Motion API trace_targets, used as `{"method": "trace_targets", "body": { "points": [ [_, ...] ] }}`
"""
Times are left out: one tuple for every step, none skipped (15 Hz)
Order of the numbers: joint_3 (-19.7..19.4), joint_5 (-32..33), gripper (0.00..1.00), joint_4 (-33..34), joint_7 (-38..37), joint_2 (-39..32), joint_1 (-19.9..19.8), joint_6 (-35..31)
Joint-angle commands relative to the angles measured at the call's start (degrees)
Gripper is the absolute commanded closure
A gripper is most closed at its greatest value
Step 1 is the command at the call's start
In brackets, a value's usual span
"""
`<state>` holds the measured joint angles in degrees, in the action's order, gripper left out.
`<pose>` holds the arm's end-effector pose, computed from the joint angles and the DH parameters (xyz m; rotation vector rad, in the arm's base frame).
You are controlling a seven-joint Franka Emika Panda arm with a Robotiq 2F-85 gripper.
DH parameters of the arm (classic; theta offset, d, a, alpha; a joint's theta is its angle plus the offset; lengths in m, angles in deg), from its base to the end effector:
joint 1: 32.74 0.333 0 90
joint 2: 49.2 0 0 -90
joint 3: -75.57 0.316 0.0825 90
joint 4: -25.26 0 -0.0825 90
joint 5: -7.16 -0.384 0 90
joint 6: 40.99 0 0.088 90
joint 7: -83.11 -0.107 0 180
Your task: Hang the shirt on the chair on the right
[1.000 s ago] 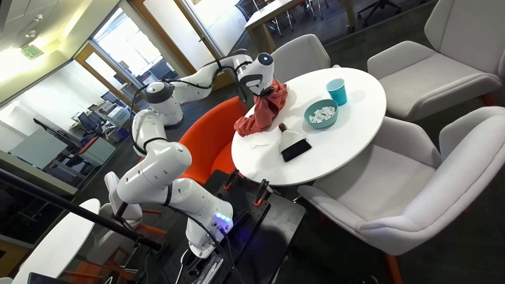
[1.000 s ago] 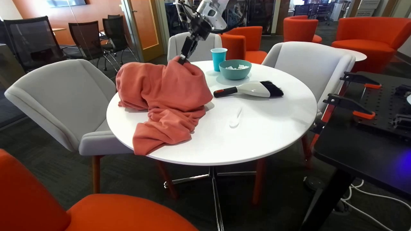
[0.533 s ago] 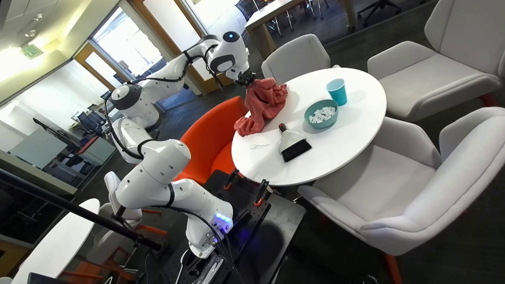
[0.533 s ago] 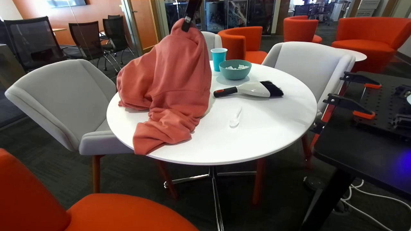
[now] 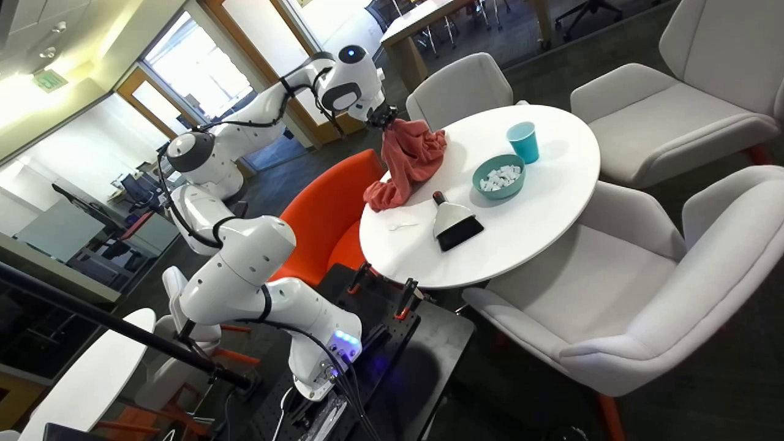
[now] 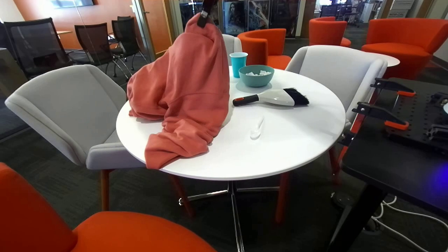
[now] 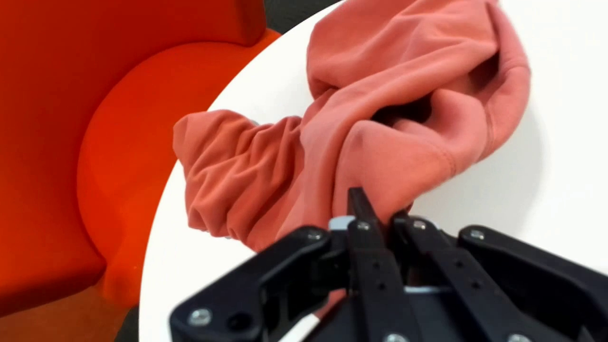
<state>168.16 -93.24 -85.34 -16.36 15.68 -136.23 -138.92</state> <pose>0.6139 0.1260 0.3272 -0.9850 2.4606 0.4937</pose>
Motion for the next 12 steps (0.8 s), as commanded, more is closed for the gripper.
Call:
{"method": "trace_targets", "body": {
  "points": [
    [-5.42, 0.97, 0.98, -0.23, -1.22, -4.86, 2.17, -3.96],
    [-7.04, 1.5, 0.98, -0.11, -1.57, -5.63, 2.73, -4.58],
    [-8.79, 2.25, 0.98, -0.08, -2.07, -6.65, 3.4, -4.8],
    [-10.43, 3.08, 0.98, -0.25, -2.32, -7.8, 4.16, -4.63],
    [-11.95, 3.79, 0.98, -0.46, -2.24, -8.77, 5.1, -4.7],
    [-13.5, 4.29, 0.98, -0.68, -1.91, -9.73, 6.1, -5.01],
    [-14.82, 4.76, 0.98, -0.95, -1.83, -10.68, 7.06, -5.49],
    [-16.31, 5.09, 0.98, -1.27, -1.68, -11.88, 8.07, -5.94],
    [-17.56, 5.55, 0.98, -1.38, -1.95, -12.68, 8.94, -6.73],
    [-19.27, 6.24, 0.98, -2.26, -2.01, -13.63, 10.39, -7.44],
    [-20.84, 7.48, 0.98, -3.04, -2.14, -14.51, 11.67, -8.04],
    [-22.57, 8.46, 0.98, -4.1, -2.23, -14.97, 13.34, -9.22]
  ]
}}
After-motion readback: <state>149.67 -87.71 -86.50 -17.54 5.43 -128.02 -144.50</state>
